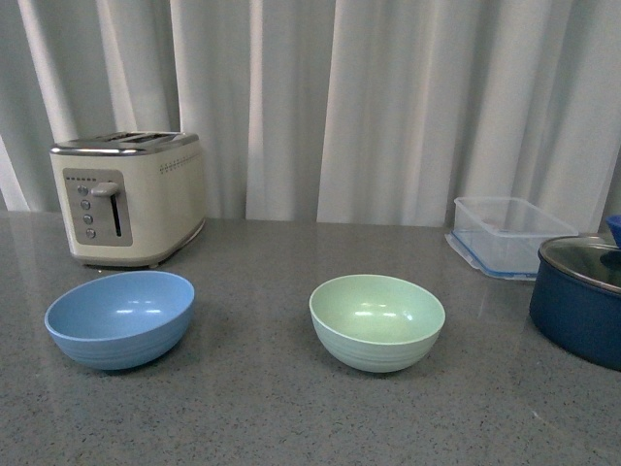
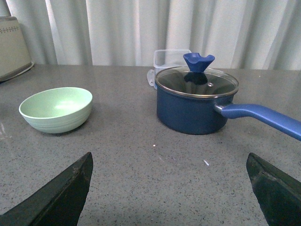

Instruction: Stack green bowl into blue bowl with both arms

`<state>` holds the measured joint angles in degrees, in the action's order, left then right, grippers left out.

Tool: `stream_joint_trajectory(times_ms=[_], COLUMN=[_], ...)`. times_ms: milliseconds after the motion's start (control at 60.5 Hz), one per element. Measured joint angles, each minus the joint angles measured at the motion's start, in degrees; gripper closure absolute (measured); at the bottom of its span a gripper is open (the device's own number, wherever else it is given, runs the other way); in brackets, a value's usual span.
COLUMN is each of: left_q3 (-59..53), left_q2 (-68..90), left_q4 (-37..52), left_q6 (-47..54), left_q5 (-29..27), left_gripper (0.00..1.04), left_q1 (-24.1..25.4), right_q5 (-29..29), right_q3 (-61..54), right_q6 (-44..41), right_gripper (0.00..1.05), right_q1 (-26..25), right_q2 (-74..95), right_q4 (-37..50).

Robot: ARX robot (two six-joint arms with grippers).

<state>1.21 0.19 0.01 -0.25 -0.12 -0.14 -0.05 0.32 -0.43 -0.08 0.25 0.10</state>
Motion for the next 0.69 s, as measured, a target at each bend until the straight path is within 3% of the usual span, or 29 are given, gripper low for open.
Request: stream_joint_trajectory(times_ms=[446, 562, 628, 695], left_q3=[0.00, 9.64, 13.20, 16.66], left_q2=[0.00, 16.35, 26.58, 35.56], left_q4=[0.00, -19.63, -20.26, -15.52], left_q6=[0.00, -9.68, -12.28, -13.22], left_q5=[0.00, -16.26, -17.22, -14.23], left_gripper=[0.07, 0.07, 0.07, 0.07], left_q1=[0.00, -2.14, 0.20, 2.67], right_q5=[0.00, 0.00, -0.09, -0.04], right_q3=[0.00, 0.00, 0.00, 0.00], right_q6=[0.00, 0.00, 0.00, 0.02], right_gripper=[0.10, 0.10, 0.10, 0.10], right_q1=[0.00, 0.00, 0.00, 0.00], right_q2=[0.00, 0.00, -0.02, 0.00], right_q4=[0.00, 0.00, 0.00, -0.02])
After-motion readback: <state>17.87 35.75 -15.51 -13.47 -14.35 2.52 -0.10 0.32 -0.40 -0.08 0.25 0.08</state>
